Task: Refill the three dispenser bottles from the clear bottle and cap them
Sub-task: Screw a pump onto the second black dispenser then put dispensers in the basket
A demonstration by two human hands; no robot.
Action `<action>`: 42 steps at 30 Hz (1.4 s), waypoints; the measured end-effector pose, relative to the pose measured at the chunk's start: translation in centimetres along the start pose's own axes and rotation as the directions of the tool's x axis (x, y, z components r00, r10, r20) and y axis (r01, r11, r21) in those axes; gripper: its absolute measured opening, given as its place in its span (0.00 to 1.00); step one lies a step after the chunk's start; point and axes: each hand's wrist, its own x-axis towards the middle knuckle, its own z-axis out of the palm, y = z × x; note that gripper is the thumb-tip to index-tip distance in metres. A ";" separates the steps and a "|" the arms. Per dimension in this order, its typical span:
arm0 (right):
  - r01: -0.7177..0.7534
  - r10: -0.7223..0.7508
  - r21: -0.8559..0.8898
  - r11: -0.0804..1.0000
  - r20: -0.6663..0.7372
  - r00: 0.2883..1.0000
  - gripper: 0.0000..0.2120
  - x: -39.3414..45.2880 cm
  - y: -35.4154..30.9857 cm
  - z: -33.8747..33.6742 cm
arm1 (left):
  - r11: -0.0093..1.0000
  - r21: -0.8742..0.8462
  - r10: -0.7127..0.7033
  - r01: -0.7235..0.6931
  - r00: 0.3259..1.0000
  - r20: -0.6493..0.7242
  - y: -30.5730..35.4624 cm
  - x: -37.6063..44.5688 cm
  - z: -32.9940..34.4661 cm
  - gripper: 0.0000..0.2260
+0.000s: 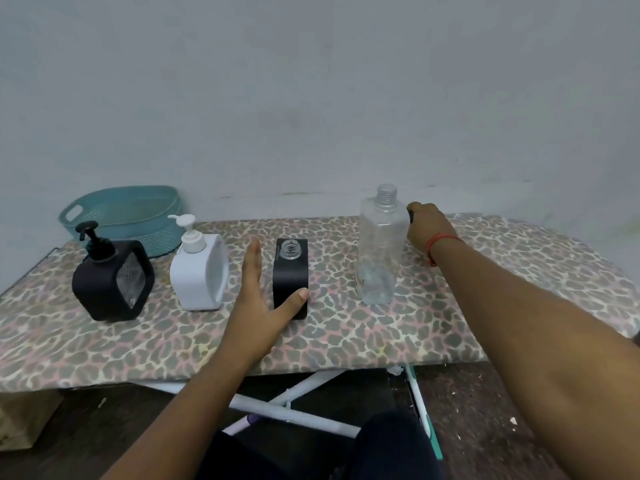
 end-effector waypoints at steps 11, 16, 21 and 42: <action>-0.053 0.079 -0.213 0.975 0.113 0.991 0.14 5.8 1.3 1.6 | 0.999 -0.050 0.013 -0.012 1.000 0.019 -1.2 -0.5 0.6 0.47; -0.008 0.018 -0.181 0.984 0.054 0.998 0.10 5.1 1.2 1.4 | 0.998 -0.068 0.015 -0.014 1.000 0.020 -1.3 -0.2 0.7 0.47; 0.070 -0.072 -0.016 0.997 -0.104 0.992 0.13 3.0 0.6 -0.1 | 0.999 -0.050 0.003 -0.003 1.000 0.003 -0.6 -0.3 0.6 0.46; 0.347 0.117 0.785 0.512 -0.465 0.878 0.15 -14.7 -12.7 -13.6 | 1.000 -0.006 0.028 -0.028 0.999 0.022 4.0 -4.8 -2.8 0.49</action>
